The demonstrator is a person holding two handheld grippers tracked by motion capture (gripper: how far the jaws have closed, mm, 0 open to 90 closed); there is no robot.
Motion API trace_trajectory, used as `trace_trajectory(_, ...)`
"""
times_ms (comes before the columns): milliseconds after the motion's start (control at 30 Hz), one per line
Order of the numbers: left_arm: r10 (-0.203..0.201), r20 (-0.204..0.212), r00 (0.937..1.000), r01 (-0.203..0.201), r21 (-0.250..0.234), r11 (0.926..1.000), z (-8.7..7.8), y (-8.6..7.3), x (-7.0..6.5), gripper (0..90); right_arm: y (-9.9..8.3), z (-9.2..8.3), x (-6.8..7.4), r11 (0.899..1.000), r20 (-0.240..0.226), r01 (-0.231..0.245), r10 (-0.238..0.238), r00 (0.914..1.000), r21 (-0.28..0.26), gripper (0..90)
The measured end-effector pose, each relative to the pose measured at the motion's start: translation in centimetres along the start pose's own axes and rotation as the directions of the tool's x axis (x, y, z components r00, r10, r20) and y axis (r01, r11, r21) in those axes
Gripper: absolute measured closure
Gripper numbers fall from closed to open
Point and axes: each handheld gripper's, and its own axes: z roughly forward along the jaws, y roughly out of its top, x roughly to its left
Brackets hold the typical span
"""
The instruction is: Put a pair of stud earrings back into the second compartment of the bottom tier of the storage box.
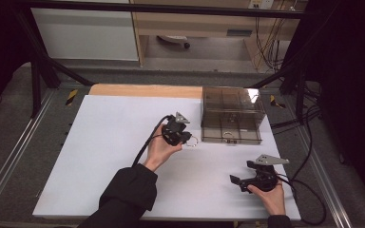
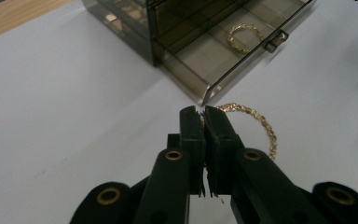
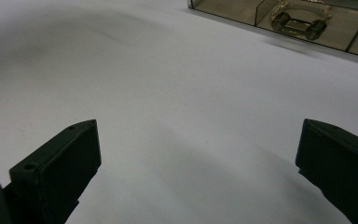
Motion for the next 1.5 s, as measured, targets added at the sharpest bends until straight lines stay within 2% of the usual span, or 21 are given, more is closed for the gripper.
trace_trajectory(400, 0.037, 0.036, 0.9987, -0.037, 0.009, 0.9993, 3.0, 2.9, -2.4, 86.4, 0.0, 0.0, 0.0, 1.000, 0.000, -0.002, 0.002, 1.0000, -0.002, 0.7)
trace_trajectory(567, 0.042, 0.048, 0.9980, -0.043, 0.019, 0.9989, 4.3, 3.9, -3.1, 86.4, 0.0, 0.0, 0.0, 1.000, -0.002, -0.004, 0.004, 1.0000, -0.002, 0.7)
trace_trajectory(767, 0.035, 0.051, 0.9981, -0.035, 0.010, 0.9993, 5.7, 5.2, -3.6, 86.4, 0.0, 0.0, 0.0, 1.000, -0.002, -0.004, 0.004, 1.0000, -0.005, 0.7)
trace_trajectory(1067, 0.046, 0.038, 0.9982, -0.046, 0.015, 0.9988, 7.7, 6.9, -4.3, 86.4, -0.1, -0.1, -0.1, 1.000, -0.004, -0.009, 0.009, 1.0000, -0.003, 0.7)
trace_trajectory(1500, 0.056, 0.013, 0.9984, -0.056, 0.025, 0.9981, 10.8, 8.4, -4.9, 86.4, -0.1, -0.2, -0.2, 1.000, -0.005, -0.011, 0.011, 0.9999, -0.012, 0.7)
